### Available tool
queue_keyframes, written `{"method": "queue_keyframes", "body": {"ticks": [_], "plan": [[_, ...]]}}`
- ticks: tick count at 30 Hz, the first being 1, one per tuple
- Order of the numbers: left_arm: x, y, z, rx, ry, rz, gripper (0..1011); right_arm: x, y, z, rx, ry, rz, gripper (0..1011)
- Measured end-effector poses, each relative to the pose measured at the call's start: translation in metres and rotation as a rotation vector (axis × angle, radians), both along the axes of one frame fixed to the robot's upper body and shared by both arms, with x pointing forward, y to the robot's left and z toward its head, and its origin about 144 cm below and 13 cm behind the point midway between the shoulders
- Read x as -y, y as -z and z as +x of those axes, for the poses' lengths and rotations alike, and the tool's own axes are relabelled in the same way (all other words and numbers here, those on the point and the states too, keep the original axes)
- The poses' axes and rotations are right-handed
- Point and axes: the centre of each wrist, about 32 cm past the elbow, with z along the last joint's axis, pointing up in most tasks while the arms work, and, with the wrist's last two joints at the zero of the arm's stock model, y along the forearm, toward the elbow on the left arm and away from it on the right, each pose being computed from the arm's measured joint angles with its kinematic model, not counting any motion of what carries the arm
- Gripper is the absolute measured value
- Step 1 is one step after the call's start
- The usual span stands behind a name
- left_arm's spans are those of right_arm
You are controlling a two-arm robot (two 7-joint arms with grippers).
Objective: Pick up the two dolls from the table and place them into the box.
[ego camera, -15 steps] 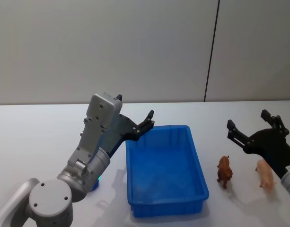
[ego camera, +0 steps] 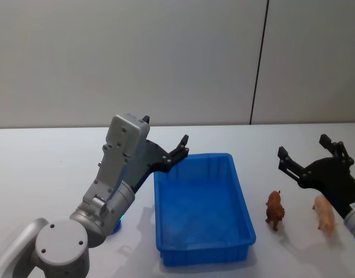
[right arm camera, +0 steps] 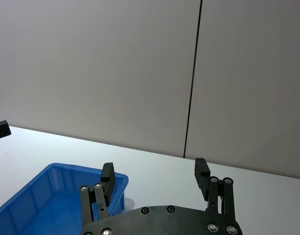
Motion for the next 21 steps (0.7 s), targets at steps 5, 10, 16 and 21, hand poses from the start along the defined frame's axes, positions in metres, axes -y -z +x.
{"method": "queue_keyframes", "body": {"ticks": [5, 10, 16, 21], "plan": [[0.0000, 0.0000, 0.0000, 0.000, 0.000, 0.000, 1001, 0.0000, 0.0000, 0.0000, 0.000, 0.000, 0.000, 1001], [0.0000, 0.0000, 0.0000, 0.000, 0.000, 0.000, 1001, 0.0000, 0.0000, 0.0000, 0.000, 0.000, 0.000, 1001], [0.0000, 0.0000, 0.0000, 0.000, 0.000, 0.000, 1001, 0.0000, 0.0000, 0.0000, 0.000, 0.000, 0.000, 1001], [0.0000, 0.0000, 0.0000, 0.000, 0.000, 0.000, 1001, 0.0000, 0.0000, 0.0000, 0.000, 0.000, 0.000, 1001]]}}
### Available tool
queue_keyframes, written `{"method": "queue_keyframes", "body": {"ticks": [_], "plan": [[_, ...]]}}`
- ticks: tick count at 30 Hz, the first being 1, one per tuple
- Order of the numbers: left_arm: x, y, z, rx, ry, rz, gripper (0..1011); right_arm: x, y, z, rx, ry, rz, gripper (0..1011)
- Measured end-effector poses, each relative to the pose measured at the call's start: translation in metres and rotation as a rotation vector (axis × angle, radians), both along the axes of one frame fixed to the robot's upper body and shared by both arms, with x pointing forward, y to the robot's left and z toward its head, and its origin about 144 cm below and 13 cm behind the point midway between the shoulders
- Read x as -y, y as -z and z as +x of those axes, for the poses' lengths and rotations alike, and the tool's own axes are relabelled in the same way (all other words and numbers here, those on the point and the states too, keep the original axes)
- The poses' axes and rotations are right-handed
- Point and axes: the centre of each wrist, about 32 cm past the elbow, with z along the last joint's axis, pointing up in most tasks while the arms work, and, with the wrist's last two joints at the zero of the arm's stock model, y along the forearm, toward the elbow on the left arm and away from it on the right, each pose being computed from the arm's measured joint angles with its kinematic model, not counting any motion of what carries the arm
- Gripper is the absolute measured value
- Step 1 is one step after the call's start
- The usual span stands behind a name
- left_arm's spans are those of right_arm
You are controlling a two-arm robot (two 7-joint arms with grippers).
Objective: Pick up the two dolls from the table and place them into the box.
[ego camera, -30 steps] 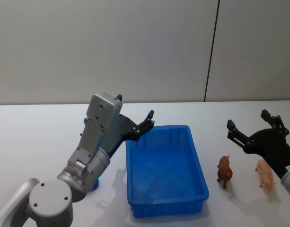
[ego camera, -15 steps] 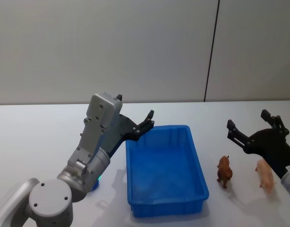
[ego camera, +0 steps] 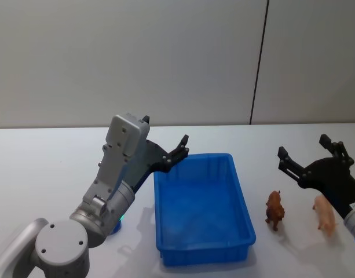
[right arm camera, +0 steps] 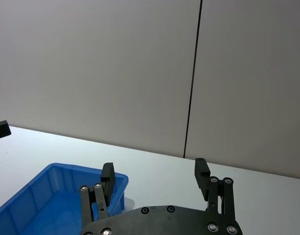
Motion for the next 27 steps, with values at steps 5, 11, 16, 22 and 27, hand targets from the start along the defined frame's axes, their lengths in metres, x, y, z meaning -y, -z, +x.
{"method": "queue_keyframes", "body": {"ticks": [5, 11, 16, 22, 27], "plan": [[0.000, 0.000, 0.000, 0.000, 0.000, 0.000, 1001, 0.000, 0.000, 0.000, 0.000, 0.000, 0.000, 1001], [0.000, 0.000, 0.000, 0.000, 0.000, 0.000, 1001, 0.000, 0.000, 0.000, 0.000, 0.000, 0.000, 1001], [0.000, 0.000, 0.000, 0.000, 0.000, 0.000, 1001, 0.000, 0.000, 0.000, 0.000, 0.000, 0.000, 1001], [0.000, 0.000, 0.000, 0.000, 0.000, 0.000, 1001, 0.003, 0.002, -0.005, -0.008, 0.011, -0.001, 1001], [0.000, 0.000, 0.000, 0.000, 0.000, 0.000, 1001, 0.011, 0.005, -0.017, -0.025, 0.052, -0.003, 1001]]}}
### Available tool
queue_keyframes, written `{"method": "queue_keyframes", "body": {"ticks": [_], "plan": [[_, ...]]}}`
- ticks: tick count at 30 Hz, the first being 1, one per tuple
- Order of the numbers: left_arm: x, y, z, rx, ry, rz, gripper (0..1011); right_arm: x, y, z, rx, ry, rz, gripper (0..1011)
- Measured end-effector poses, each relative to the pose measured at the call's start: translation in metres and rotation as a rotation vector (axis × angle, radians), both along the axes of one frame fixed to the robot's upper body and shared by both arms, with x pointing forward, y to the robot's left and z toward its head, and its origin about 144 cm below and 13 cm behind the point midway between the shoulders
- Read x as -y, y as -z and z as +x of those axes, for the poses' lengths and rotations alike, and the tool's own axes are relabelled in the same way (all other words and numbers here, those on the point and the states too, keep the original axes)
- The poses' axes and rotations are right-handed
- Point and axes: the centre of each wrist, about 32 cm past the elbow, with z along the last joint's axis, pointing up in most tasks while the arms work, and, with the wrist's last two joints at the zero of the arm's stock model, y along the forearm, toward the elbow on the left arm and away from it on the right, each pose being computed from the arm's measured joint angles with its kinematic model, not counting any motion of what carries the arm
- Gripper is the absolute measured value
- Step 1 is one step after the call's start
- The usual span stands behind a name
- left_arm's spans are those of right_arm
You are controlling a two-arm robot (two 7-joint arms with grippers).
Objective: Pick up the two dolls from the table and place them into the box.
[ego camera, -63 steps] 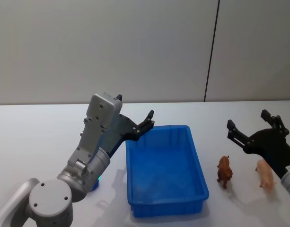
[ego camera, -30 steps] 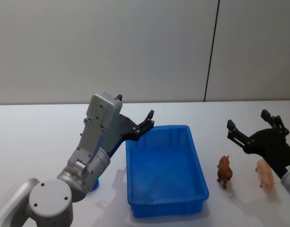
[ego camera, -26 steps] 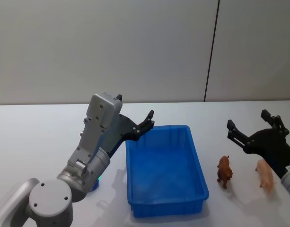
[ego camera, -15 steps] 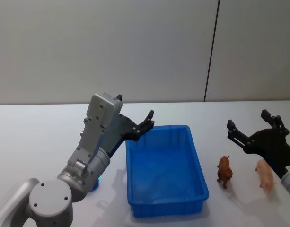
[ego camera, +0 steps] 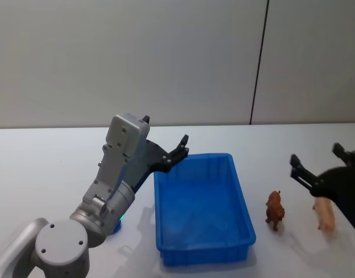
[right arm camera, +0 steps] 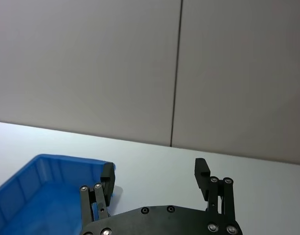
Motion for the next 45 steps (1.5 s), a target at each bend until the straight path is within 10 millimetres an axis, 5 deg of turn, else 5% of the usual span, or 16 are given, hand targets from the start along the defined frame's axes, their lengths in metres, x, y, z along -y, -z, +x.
{"method": "queue_keyframes", "body": {"ticks": [20, 45], "plan": [[0.000, 0.000, 0.000, 0.000, 0.000, 0.000, 1001, 0.024, 0.006, -0.042, -0.158, 0.217, -0.049, 1001], [0.000, 0.000, 0.000, 0.000, 0.000, 0.000, 1001, 0.004, 0.018, 0.011, -0.400, 0.304, -0.078, 1001]]}}
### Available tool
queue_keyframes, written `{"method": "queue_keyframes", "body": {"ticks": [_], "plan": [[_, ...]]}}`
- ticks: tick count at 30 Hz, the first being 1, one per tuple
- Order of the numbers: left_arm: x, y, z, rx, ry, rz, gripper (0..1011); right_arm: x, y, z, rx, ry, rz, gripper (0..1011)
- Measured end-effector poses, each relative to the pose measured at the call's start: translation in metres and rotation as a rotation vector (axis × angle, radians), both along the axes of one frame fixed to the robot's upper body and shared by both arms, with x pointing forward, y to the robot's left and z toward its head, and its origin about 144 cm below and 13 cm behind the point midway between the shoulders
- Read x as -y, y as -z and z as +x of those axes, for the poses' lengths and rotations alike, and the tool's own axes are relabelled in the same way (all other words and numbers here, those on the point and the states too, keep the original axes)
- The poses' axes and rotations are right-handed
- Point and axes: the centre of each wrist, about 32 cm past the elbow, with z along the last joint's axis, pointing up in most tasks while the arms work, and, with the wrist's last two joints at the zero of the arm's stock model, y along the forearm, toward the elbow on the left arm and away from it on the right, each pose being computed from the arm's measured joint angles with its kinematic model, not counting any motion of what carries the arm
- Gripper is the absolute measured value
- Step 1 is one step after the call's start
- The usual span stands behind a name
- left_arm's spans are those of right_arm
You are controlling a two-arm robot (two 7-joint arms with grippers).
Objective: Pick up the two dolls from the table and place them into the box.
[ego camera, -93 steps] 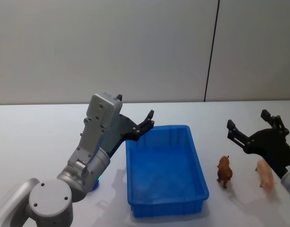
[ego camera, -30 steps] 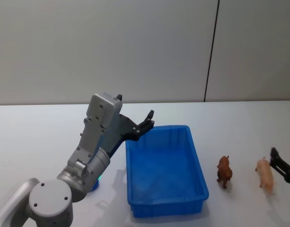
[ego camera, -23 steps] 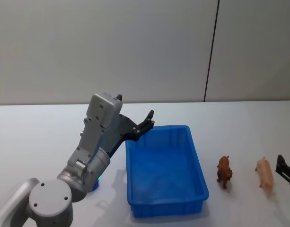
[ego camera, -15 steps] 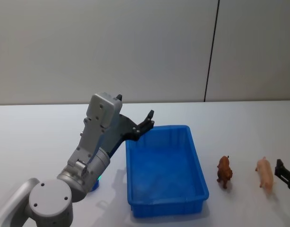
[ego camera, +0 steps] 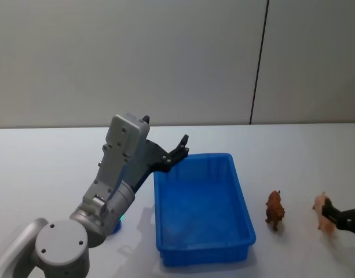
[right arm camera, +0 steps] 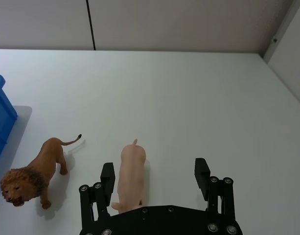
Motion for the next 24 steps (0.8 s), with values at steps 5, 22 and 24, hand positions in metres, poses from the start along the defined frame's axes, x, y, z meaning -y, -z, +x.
{"method": "queue_keyframes", "body": {"ticks": [5, 22, 24], "plan": [[0.000, 0.000, 0.000, 0.000, 0.000, 0.000, 1001, -0.005, 0.005, 0.012, -0.030, 0.002, 0.018, 1001], [0.000, 0.000, 0.000, 0.000, 0.000, 0.000, 1001, -0.022, 0.018, 0.044, -0.119, 0.031, 0.083, 1001], [0.000, 0.000, 0.000, 0.000, 0.000, 0.000, 1001, -0.025, 0.020, 0.046, -0.131, 0.037, 0.087, 1001]]}}
